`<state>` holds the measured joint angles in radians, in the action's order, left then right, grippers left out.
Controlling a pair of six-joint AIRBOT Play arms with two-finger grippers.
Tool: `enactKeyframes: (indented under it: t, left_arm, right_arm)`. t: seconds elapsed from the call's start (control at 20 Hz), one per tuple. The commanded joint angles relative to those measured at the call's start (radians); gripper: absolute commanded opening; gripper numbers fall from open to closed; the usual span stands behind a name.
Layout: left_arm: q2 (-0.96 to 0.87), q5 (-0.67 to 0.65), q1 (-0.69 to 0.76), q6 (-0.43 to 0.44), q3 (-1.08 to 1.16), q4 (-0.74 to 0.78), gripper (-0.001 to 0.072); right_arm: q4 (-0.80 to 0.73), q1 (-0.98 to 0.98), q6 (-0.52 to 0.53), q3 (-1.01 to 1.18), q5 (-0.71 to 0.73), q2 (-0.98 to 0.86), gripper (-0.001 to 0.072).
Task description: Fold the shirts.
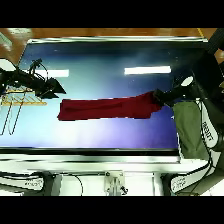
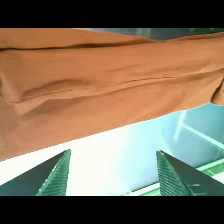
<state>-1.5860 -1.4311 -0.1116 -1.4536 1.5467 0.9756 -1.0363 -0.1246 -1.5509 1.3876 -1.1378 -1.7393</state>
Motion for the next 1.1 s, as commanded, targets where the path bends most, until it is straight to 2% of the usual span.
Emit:
enactKeyframes:
  t: [0.0,0.05,0.1,0.15,0.2,0.25,0.35,0.4,0.5,0.7,0.8,1.05]
  left_arm:
    - [-0.004,0.029,0.037,0.001,0.0,-0.06,0.0494]
    - [-0.006,0.053,0.061,0.001,-0.001,-0.072,0.0335]
    - [-0.01,0.093,0.095,0.001,-0.002,-0.076,0.0239]
    - [-0.016,0.145,0.138,0.0,-0.002,-0.079,0.0227]
    - [-0.025,0.193,0.183,0.0,-0.002,-0.083,0.0163]
    - [-0.042,0.248,0.237,0.0,-0.002,-0.088,0.0159]
    - [-0.089,0.317,0.348,0.0,-0.002,-0.126,0.0056]
    - [-0.113,0.343,0.398,0.0,-0.002,-0.138,0.0029]
    - [-0.163,0.394,0.493,0.0,-0.002,-0.165,0.003]
    - [-0.252,0.573,0.636,0.013,0.0,-0.516,0.0029]
    - [-0.29,0.613,0.694,0.08,0.0,-0.642,0.0029]
    - [-0.373,0.617,0.79,0.073,0.001,-0.723,0.0028]
  right_arm:
    - [0.01,-0.008,0.019,0.001,-0.008,0.106,0.0072]
    - [0.01,-0.008,0.023,0.001,-0.024,0.148,0.0072]
    - [0.01,-0.008,0.032,0.001,-0.044,0.193,0.0072]
    - [0.01,-0.008,0.037,0.001,-0.068,0.235,0.0072]
    - [0.011,-0.007,0.037,0.001,-0.093,0.281,0.0072]
    - [0.01,-0.008,0.037,0.001,-0.115,0.325,0.0072]
    - [0.01,-0.008,0.035,0.001,-0.148,0.417,0.0072]
    - [0.01,-0.008,0.024,0.001,-0.165,0.462,0.0072]
    - [0.005,-0.007,0.006,0.001,-0.199,0.537,0.0072]
    - [0.007,-0.008,-0.028,0.001,-0.232,0.624,0.0072]
    - [0.007,-0.007,-0.04,0.001,-0.254,0.649,0.0073]
    - [0.05,-0.007,-0.069,0.001,-0.278,0.713,0.0073]
